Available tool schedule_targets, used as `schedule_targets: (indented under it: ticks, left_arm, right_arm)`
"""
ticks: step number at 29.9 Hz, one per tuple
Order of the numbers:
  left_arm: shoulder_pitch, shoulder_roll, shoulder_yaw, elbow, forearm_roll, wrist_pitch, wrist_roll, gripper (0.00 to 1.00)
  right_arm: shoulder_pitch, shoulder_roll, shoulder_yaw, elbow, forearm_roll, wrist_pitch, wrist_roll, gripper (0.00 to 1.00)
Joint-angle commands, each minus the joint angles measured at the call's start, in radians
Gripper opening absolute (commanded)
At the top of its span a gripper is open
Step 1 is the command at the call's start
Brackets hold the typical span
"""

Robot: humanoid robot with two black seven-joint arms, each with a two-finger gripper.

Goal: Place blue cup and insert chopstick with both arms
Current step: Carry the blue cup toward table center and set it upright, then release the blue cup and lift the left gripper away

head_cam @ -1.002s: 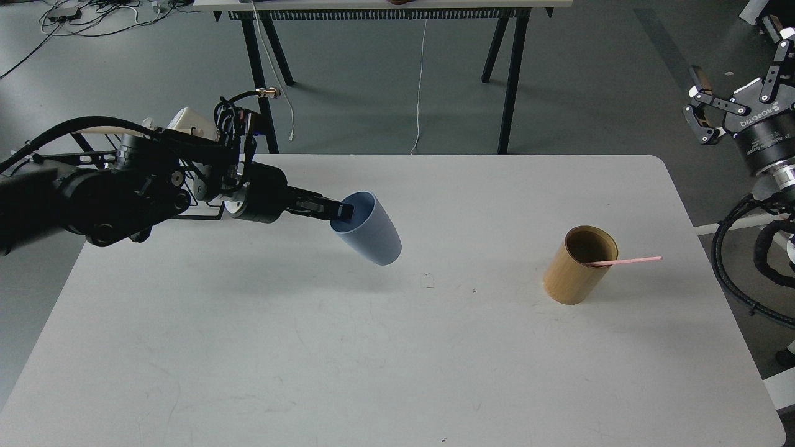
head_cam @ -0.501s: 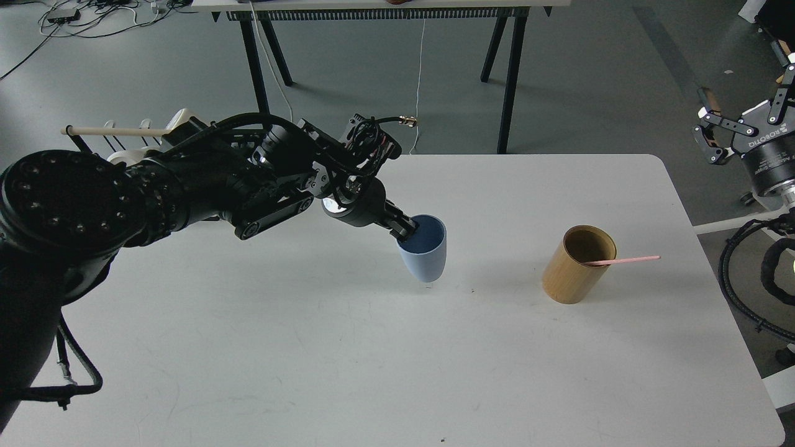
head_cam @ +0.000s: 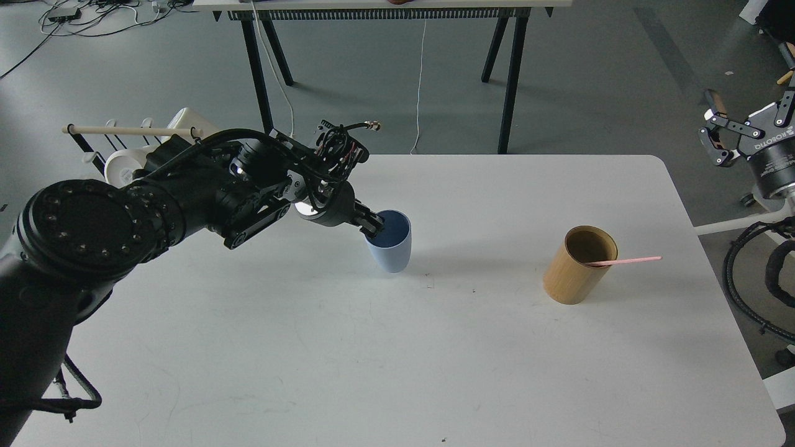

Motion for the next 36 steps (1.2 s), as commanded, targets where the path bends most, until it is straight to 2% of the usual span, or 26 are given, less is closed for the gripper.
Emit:
schedule_targets:
  ticks: [1,9,18,23,25,29,32,36]
  left_arm:
    - [0.004,0.0,-0.002,0.0,-0.001,-0.002,0.0,0.01]
    - [0.012,0.0,-0.002,-0.001,0.001,-0.002,0.0,0.09]
    - [0.017,0.0,-0.003,-0.009,-0.001,-0.005,0.0,0.13]
    - [0.017,0.0,-0.011,-0.011,-0.013,-0.013,0.0,0.34]
    - [0.015,0.0,-0.012,-0.011,-0.016,-0.014,0.0,0.51]
    - [0.014,0.0,-0.044,-0.009,-0.024,-0.051,0.0,0.74]
    - [0.017,0.0,-0.138,-0.012,-0.031,-0.09,0.0,0.83]
    - [0.04,0.024,-0.273,-0.033,-0.034,-0.09,0.0,0.97]
  right_arm:
    - [-0.002,0.0,0.0,-0.002,0.0,0.0,0.0,0.94]
    - [-0.002,0.0,0.0,-0.002,0.0,0.0,0.0,0.94]
    - [-0.002,0.0,0.0,-0.002,0.0,0.0,0.0,0.94]
    - [-0.002,0.0,0.001,-0.001,0.0,0.0,0.0,0.95]
    - [-0.002,0.0,0.001,-0.001,0.0,0.0,0.0,0.94]
    - [0.0,-0.002,-0.002,0.004,-0.003,0.0,0.0,0.95]
    - [0.012,-0.016,-0.008,0.01,-0.026,0.0,0.0,0.95]
    - [0.07,-0.072,-0.011,0.015,-0.124,0.0,0.0,0.95]
